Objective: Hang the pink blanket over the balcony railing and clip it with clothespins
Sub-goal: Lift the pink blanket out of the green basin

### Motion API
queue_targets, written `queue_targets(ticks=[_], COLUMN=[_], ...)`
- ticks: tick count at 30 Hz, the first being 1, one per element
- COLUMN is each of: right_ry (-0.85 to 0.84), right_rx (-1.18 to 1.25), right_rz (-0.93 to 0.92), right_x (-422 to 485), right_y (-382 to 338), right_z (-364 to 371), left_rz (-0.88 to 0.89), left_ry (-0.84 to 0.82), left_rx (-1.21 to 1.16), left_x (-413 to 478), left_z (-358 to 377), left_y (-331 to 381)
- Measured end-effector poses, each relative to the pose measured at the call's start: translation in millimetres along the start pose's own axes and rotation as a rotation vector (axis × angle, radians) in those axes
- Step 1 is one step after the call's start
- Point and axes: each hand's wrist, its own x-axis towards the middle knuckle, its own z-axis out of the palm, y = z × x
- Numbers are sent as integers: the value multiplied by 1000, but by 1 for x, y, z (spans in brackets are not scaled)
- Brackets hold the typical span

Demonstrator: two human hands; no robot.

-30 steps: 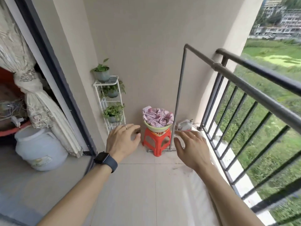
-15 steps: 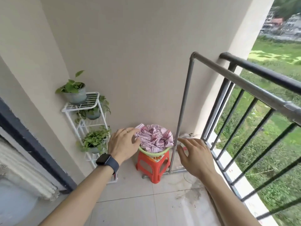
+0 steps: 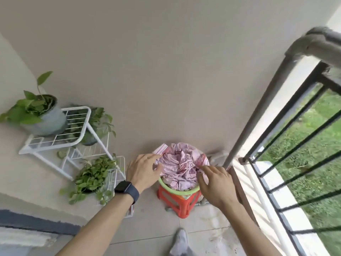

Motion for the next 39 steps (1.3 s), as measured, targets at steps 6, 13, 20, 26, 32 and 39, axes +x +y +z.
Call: queue_targets(ticks=[6,13,20,26,32,39], right_ry=[-265,-524,-682,-436,-351,-97], right_rx=[29,21,64,424,528,695], right_rz=[67,247,514,864,1137,1186], right_x=[111,163,221,282,276,259], right_y=[11,30,56,67,87,49], right_z=[75,162,276,371,424,348], left_rz=[-58,-15,176,477,629,518], left_ry=[-212,-499,-729,-655,-499,-715], left_rx=[14,24,130,281,304,52], left_x=[102,158,236,280,260,276], left_z=[75,167,277,377,426,348], left_y=[-42,-74,-107,-119,-137,-128])
